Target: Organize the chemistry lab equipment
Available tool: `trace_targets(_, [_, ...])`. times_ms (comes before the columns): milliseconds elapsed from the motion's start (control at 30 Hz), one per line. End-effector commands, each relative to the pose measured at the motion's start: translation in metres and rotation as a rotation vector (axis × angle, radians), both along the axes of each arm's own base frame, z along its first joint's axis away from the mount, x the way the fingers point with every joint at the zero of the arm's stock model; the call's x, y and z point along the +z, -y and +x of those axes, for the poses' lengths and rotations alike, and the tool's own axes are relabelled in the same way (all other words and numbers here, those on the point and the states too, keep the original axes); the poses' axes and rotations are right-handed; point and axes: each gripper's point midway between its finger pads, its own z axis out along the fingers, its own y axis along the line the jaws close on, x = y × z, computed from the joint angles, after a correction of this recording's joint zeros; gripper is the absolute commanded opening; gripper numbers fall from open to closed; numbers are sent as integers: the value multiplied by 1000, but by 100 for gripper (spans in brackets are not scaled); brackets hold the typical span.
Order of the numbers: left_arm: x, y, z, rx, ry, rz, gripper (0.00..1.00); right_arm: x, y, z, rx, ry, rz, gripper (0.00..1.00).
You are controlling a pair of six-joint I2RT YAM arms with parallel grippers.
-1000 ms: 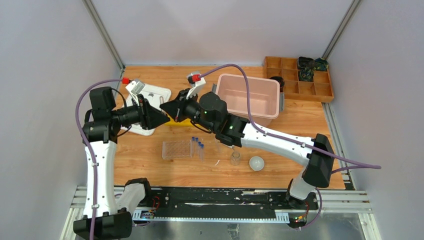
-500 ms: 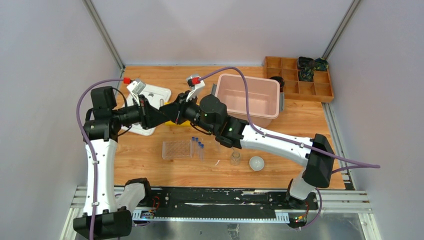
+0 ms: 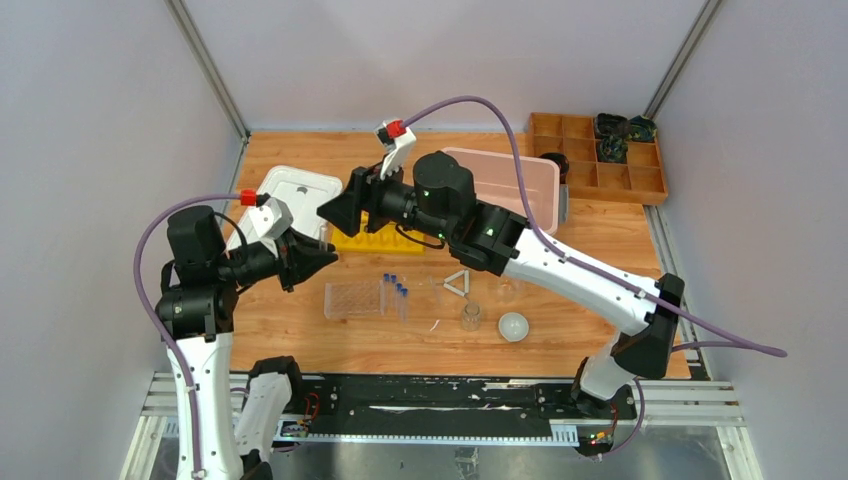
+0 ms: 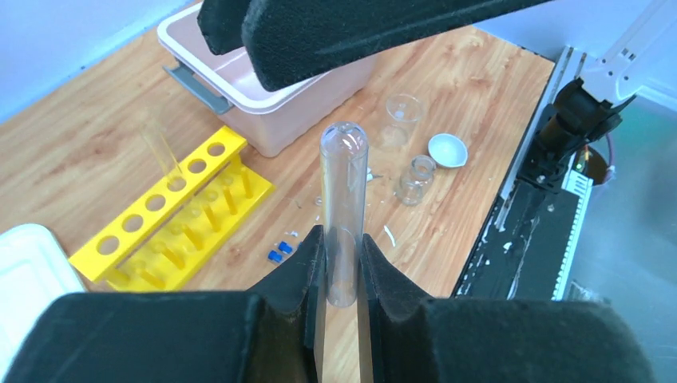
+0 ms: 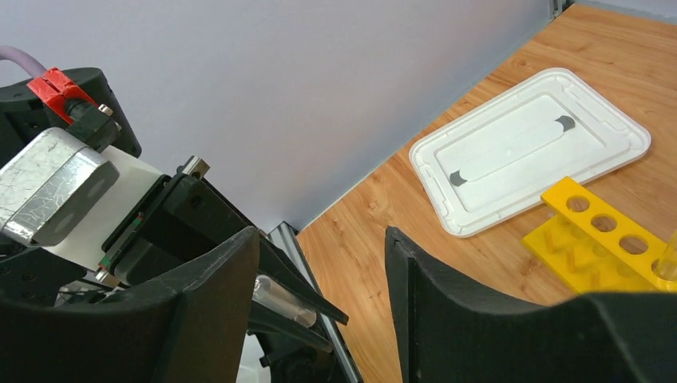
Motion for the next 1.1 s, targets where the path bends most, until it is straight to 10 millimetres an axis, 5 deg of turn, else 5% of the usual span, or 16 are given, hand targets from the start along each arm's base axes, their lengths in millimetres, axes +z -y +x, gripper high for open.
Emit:
trace_targets(0, [2, -1, 2, -22, 68, 26, 0, -1, 16, -12, 48, 34, -90, 64])
trace_targets(600, [-1, -4, 9, 10, 17, 19, 1, -6, -16, -21, 133, 59, -138, 61])
trace_targets(800, [-4, -6, 13, 23, 0, 23, 1, -17, -18, -19, 127, 57, -170, 48])
trace_targets(1000, [-8, -8, 17, 35, -20, 26, 3, -20, -19, -14, 106, 65, -187, 17])
trace_targets(1067, [-10, -8, 18, 41, -27, 26, 11, -22, -19, -11, 96, 72, -199, 8])
